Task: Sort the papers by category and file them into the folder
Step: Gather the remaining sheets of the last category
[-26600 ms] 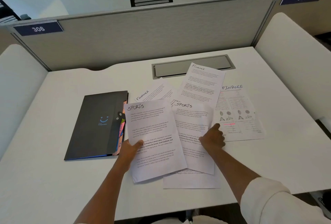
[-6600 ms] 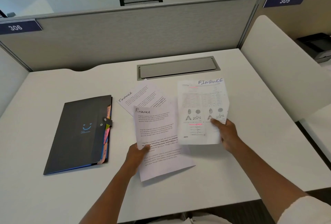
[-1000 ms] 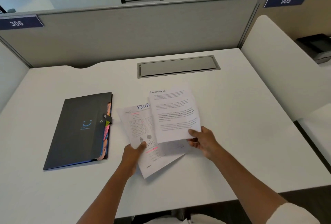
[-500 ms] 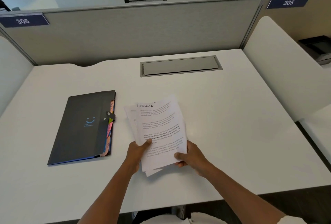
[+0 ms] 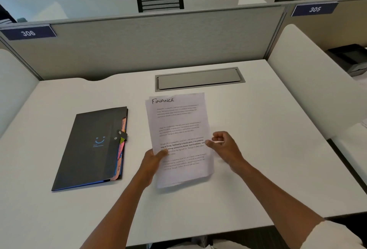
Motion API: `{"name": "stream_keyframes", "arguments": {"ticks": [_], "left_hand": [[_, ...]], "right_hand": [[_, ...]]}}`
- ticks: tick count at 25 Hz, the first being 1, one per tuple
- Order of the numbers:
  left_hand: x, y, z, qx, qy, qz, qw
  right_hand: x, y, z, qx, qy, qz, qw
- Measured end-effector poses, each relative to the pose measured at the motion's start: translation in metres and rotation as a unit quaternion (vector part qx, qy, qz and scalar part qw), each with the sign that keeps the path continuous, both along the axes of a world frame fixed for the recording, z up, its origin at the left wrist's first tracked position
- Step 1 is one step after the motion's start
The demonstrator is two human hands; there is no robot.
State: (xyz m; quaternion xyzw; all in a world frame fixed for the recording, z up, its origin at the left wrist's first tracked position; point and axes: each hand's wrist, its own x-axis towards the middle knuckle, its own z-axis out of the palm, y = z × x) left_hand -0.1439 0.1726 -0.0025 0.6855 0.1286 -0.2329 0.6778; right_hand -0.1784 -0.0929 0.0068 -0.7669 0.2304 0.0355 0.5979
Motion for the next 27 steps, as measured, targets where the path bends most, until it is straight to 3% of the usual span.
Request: {"name": "stream_keyframes", "arguments": {"ticks": [5,12,17,21,27], "left_hand": [[0.006,-0.011,0.019,-0.024,-0.099,-0.062,0.993],[0.012,-0.018,0.027,0.073,-0.227,-0.019,0.971],[0.008,-0.028,0.021,0.098,-0.247,0.023,0.964],[0.007,-0.037,0.028,0.097,-0.275,0.047,0.955],[-0.004,-0.050,0.022,0.191,-0.288,-0.041,0.938]], "right_hand": [[0.026,-0.006,0.031,0.075,-0.083,0.068,0.991],[0.026,0.003,0.034,-0.038,-0.179,0.041,0.982],[0.009,0.008,0.020,-0.059,-0.156,0.036,0.985],[0.007,0.015,0.022,-0.061,-0.191,0.007,0.980],[0.001,0.031,0.008,-0.133,-0.175,0.055,0.974]]}}
